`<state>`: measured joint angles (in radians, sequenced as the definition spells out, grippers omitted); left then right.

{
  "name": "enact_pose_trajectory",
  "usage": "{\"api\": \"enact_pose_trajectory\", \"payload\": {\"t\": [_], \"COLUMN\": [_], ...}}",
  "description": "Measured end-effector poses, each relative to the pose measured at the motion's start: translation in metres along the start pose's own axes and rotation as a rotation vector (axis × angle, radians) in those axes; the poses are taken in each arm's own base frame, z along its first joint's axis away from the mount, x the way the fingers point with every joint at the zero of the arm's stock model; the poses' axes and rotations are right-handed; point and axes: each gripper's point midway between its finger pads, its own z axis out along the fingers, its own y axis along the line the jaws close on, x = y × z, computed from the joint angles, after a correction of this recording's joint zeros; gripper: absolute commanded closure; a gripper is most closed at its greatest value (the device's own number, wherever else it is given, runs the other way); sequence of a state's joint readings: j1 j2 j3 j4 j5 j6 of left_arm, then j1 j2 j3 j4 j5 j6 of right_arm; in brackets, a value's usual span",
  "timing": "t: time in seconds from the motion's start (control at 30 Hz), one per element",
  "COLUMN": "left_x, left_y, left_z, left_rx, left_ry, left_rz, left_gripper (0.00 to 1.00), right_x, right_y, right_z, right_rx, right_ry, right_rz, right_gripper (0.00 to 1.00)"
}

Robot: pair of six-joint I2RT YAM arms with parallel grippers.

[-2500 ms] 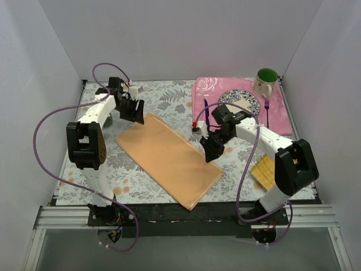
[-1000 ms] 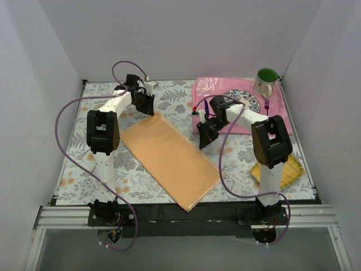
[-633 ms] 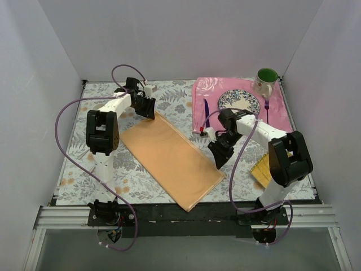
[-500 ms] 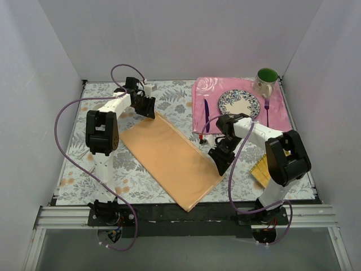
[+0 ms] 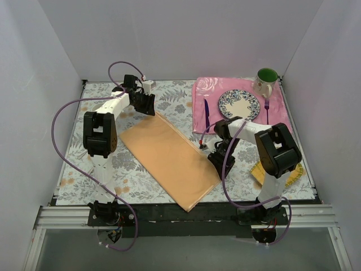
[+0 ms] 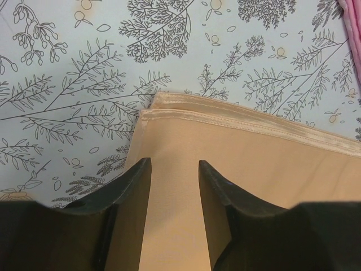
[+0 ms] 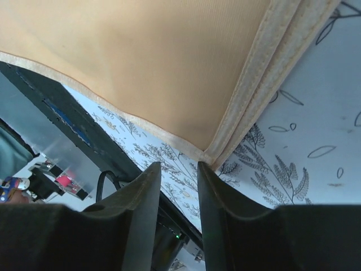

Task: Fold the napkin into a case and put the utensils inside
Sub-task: Smooth out the rectangle-folded napkin at the center of the board.

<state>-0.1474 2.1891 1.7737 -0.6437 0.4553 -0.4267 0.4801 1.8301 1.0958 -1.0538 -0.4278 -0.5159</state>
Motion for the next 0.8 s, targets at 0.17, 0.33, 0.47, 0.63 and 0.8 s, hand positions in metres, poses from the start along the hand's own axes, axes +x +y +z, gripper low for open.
{"api": "enact_pose_trajectory", "payload": {"t": [0.17, 0.33, 0.47, 0.63, 0.8], "left_x": [-0.003, -0.003, -0.003, -0.003, -0.003], "left_y": [-0.001, -0.001, -0.001, -0.001, -0.001], "left_z": [-0.003, -0.003, -0.003, -0.003, -0.003], "left_rx": [-0.001, -0.001, -0.001, -0.001, 0.0], "left_ry": [-0.008, -0.008, -0.009, -0.009, -0.009], "left_rz": [0.004, 0.005, 0.005, 0.005, 0.004], "left_gripper": [0.6, 0.6, 0.6, 0.6, 0.6], "right_x": [0.0, -0.004, -0.006, -0.01, -0.009], "right_y": [-0.001, -0.003, -0.004, -0.009, -0.014], "right_z": [0.005, 0.004, 0.003, -0.002, -0.006], "right_rx": [-0.013, -0.001, 0.008, 0.043, 0.088], "right_ry": [0.017, 0.01, 0.012, 0.008, 0.011], "right_rz": [0.039, 0.054, 0.075, 0.092, 0.102], "right_gripper": [0.59, 0.57, 0.58, 0.58, 0.58]}}
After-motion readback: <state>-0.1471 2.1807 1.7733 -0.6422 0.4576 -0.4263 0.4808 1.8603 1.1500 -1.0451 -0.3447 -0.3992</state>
